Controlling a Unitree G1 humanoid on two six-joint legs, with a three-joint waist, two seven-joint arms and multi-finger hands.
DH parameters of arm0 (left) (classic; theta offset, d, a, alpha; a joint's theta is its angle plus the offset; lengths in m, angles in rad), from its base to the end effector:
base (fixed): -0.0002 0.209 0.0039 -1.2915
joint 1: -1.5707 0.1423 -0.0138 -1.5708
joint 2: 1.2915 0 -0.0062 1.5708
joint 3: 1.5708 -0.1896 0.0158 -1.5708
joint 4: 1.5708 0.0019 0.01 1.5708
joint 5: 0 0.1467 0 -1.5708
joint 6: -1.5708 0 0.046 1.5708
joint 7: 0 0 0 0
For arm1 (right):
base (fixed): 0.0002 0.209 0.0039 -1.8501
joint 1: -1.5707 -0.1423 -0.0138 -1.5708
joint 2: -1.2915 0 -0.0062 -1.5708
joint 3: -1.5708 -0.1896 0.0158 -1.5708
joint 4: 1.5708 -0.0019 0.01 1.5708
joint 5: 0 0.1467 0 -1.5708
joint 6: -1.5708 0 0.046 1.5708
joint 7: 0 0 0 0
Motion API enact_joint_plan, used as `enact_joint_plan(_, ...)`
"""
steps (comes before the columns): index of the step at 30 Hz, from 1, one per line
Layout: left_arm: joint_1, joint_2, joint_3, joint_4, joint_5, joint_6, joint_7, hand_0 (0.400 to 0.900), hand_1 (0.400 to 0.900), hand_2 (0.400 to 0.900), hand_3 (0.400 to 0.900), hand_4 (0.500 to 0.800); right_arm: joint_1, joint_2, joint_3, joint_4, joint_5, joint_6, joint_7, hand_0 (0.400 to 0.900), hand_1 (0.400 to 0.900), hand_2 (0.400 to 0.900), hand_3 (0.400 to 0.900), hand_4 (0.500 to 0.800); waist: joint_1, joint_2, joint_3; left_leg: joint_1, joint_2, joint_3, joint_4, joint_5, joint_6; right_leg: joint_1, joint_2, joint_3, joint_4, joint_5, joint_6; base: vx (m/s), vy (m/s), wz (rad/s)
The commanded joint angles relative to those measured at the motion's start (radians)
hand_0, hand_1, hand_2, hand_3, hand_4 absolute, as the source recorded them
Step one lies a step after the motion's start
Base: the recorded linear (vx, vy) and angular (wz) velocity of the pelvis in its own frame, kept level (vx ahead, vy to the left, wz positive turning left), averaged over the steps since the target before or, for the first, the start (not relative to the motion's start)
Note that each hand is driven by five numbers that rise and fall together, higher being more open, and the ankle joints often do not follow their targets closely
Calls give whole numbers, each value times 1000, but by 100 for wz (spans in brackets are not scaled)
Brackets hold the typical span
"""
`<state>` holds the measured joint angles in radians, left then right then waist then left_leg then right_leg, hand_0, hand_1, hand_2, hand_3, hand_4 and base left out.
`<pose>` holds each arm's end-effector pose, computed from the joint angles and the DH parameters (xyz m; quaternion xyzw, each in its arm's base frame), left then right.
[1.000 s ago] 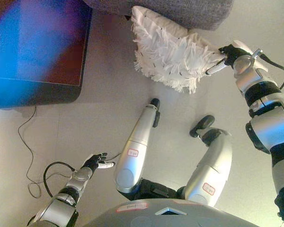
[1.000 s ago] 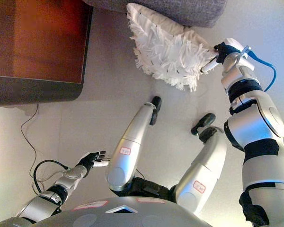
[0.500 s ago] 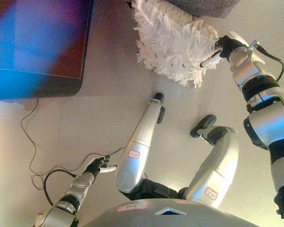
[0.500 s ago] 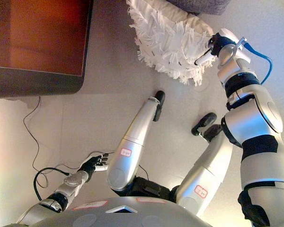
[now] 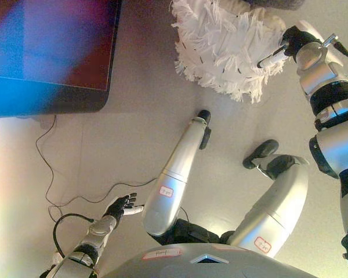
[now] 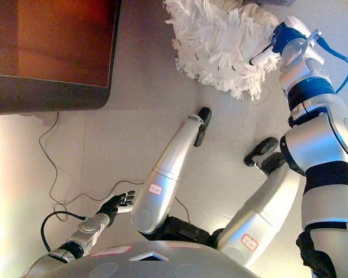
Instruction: Pick up the pillow and put it on the sofa.
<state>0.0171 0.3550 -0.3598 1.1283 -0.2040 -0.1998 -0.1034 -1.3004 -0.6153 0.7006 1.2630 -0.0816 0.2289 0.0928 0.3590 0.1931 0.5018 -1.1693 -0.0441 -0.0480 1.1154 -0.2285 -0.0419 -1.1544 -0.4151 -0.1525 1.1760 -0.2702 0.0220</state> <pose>0.0895 0.2444 -0.1157 0.1316 0.4777 -0.0602 0.8665 0.3815 -0.2488 0.2183 -0.5128 0.1548 -0.0789 0.8408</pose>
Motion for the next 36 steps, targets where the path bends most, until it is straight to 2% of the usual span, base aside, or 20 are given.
enact_joint_plan(1,143,37,13,21,-28,5,-9,900,900,900,900,800,-119,-22,22,-47,79,-84,29,400,400,400,400,500,4,111,18,5,0,33,-59,49,24,27,17,18,71,-81,-40,-15,60,5)
enact_joint_plan(5,153,33,28,19,-28,-1,-17,900,900,900,900,800,-118,-31,9,-60,83,-109,35,400,400,400,400,500,-1,113,18,-7,1,37,-42,46,16,11,13,30,82,-81,-38,-8,29,2)
enact_joint_plan(11,173,20,34,11,-31,-22,1,900,900,900,900,800,-116,-46,-8,-54,82,-138,-35,400,400,400,400,500,-4,119,18,-7,8,41,-44,49,8,5,6,35,79,-72,-32,-14,24,0)
enact_joint_plan(18,185,10,39,5,-31,-20,12,900,900,900,900,800,-125,-69,-9,-47,84,-148,-59,400,400,400,400,500,-5,119,18,4,12,42,-53,52,1,7,2,34,72,-62,-28,-38,9,-1)
enact_joint_plan(23,190,9,40,-1,-30,-19,26,900,900,900,900,800,-134,-82,-7,-45,89,-167,-55,400,400,400,400,500,-10,120,18,17,18,45,-55,53,-5,12,1,37,72,-59,-26,-51,-5,0)
enact_joint_plan(26,182,13,41,-6,-33,-15,23,900,900,900,900,800,-129,-86,-8,-54,106,-207,-42,400,400,400,400,500,-15,113,18,42,25,45,-73,54,-9,34,4,32,52,-54,-24,-61,-45,-5)
enact_joint_plan(30,158,6,34,-17,-51,-8,48,900,900,900,900,800,-88,-88,-26,-100,117,-267,-21,400,400,400,400,500,-28,83,18,139,47,47,-155,63,-21,132,4,9,-30,-34,-11,-39,-72,-12)
enact_joint_plan(33,134,12,25,-35,-56,7,75,900,900,900,900,800,-52,-91,-41,-150,117,-275,-15,400,400,400,400,500,-41,57,18,220,60,49,-214,68,-28,215,4,-13,-96,-14,-1,-25,-94,-16)
enact_joint_plan(36,105,26,22,-61,-53,44,94,900,900,900,900,800,-3,-98,-59,-209,114,-280,8,400,400,400,400,500,-56,20,10,329,72,50,-282,72,-34,329,7,-40,-181,11,12,10,-110,-24)
